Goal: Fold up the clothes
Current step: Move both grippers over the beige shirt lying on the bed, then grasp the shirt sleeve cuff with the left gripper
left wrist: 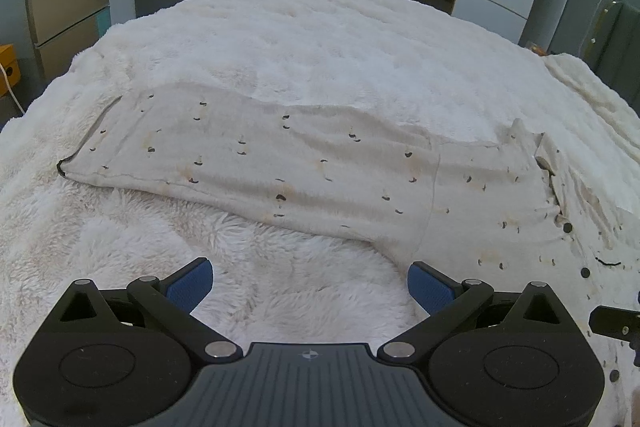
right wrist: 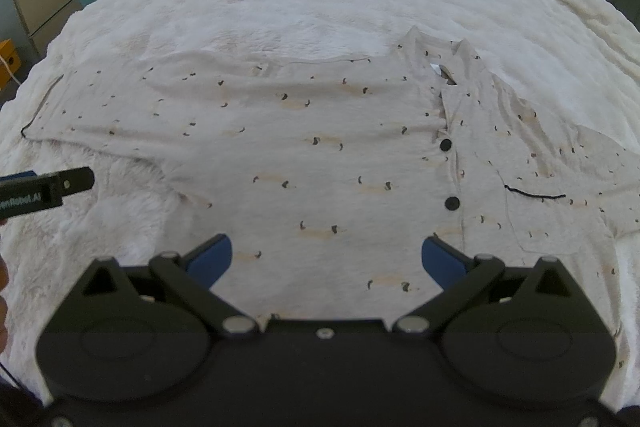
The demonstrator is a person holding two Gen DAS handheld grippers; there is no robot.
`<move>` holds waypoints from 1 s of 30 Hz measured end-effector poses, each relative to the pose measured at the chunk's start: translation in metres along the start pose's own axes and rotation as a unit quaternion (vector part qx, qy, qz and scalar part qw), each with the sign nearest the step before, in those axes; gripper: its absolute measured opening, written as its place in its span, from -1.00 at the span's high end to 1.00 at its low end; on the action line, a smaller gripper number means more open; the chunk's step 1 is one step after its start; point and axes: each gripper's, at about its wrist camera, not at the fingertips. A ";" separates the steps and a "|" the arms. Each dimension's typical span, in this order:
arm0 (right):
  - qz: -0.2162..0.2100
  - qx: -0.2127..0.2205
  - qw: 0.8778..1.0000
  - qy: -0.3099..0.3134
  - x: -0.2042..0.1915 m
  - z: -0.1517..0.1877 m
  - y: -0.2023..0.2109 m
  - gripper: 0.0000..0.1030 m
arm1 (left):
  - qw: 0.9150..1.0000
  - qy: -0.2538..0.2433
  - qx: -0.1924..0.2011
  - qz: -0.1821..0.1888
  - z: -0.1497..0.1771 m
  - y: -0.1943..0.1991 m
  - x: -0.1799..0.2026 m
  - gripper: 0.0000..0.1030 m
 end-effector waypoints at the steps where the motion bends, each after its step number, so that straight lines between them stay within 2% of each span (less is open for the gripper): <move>1: 0.001 0.001 1.000 0.000 -0.001 0.000 0.001 -0.97 | 1.000 0.000 0.000 0.001 0.000 0.000 0.000 -1.00; 9: 0.007 0.024 1.000 0.007 -0.006 0.002 0.005 -0.93 | 1.000 0.000 0.006 0.001 0.000 0.000 -0.002 -1.00; 16: 0.004 0.053 0.998 0.025 -0.005 0.008 0.006 -0.93 | 0.999 0.029 0.003 0.033 -0.001 -0.003 -0.014 -1.00; 22: -0.018 0.062 0.997 0.042 -0.003 0.011 0.010 -0.92 | 0.999 0.042 0.008 0.018 0.001 -0.004 -0.016 -0.90; 25: -0.030 0.071 0.996 0.049 0.000 0.013 0.009 -0.80 | 0.997 0.053 0.056 -0.032 0.005 -0.002 -0.017 -0.91; 27: -0.050 0.077 0.995 0.050 0.006 0.015 0.005 -0.79 | 0.989 0.056 0.112 -0.075 0.013 0.000 -0.017 -0.95; 28: -0.052 0.075 0.994 0.051 0.008 0.015 0.002 -0.73 | 0.987 0.056 0.126 -0.080 0.015 0.001 -0.017 -0.98; 30: -0.062 0.066 0.995 0.053 0.013 0.016 -0.004 -0.62 | 0.986 0.058 0.139 -0.068 0.014 0.002 -0.022 -0.99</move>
Point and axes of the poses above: each gripper's, at about its wrist camera, not at the fingertips, and y roughly against the way its jaws point, x to its right, z to its underside, and after that the axes turned 5 degrees about -x, right-handed
